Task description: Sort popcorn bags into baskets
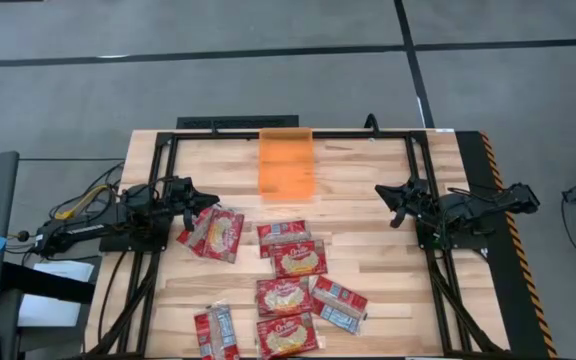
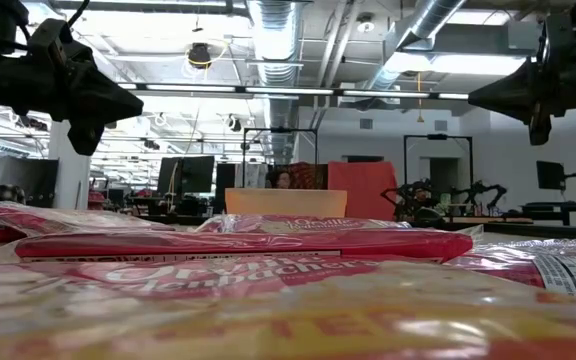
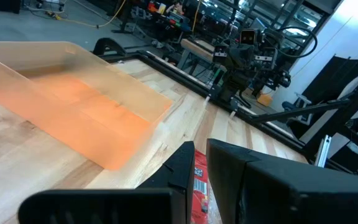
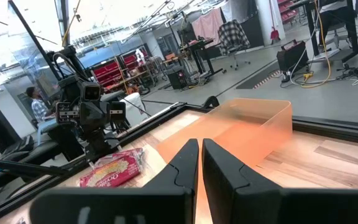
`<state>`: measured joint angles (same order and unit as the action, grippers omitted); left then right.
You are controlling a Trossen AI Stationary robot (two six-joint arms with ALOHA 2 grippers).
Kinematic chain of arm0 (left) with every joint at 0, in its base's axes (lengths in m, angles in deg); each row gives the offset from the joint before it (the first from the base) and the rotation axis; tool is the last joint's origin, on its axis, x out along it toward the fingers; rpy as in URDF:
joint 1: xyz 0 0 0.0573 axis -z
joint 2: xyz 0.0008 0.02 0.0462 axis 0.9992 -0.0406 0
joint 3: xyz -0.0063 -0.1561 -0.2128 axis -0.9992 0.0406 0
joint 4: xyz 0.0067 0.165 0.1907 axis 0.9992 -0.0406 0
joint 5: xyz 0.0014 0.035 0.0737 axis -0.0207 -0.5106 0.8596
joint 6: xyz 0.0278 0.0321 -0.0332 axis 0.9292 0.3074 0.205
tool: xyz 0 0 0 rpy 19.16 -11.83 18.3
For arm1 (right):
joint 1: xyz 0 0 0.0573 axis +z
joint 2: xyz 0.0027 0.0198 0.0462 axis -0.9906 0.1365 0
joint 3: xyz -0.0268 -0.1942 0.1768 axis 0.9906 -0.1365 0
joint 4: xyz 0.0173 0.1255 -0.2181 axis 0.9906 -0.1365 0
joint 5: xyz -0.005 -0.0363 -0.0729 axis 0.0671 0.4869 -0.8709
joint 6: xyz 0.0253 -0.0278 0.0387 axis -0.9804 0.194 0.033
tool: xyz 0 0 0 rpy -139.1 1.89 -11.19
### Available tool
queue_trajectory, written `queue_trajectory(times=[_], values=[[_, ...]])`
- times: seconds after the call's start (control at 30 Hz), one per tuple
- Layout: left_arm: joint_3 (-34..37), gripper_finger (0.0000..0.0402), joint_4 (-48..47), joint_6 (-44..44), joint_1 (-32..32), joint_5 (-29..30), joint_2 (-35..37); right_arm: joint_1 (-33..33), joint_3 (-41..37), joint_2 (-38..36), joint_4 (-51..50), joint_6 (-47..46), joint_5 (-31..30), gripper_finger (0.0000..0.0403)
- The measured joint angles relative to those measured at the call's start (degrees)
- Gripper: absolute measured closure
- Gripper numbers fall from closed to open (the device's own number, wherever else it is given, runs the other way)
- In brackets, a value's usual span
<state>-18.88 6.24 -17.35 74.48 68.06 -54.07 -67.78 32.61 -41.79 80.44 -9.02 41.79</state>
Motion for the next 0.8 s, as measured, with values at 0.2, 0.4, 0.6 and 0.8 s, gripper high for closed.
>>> queue_trajectory(times=[0.2, 0.4, 0.6, 0.8], values=[[0.02, 0.0372, 0.00, 0.00, 0.00, 0.07, 0.00, 0.00, 0.00, 0.00, 0.02, 0.00, -0.02, 0.0354], [0.02, 0.0372, 0.15, 0.00, 0.00, 0.33, -0.01, -0.02, 0.00, 0.00, 0.00, 0.00, 0.00, 0.0354], [0.02, 0.0372, 0.85, 1.25, 0.00, 3.41, -0.02, 0.00, 0.00, 0.00, -0.01, 0.03, -0.02, 0.0354], [0.01, 0.0372, 0.90, -13.19, 0.00, 5.05, -0.02, -0.67, 0.00, 0.02, -0.33, 13.37, -1.90, 0.0354]])
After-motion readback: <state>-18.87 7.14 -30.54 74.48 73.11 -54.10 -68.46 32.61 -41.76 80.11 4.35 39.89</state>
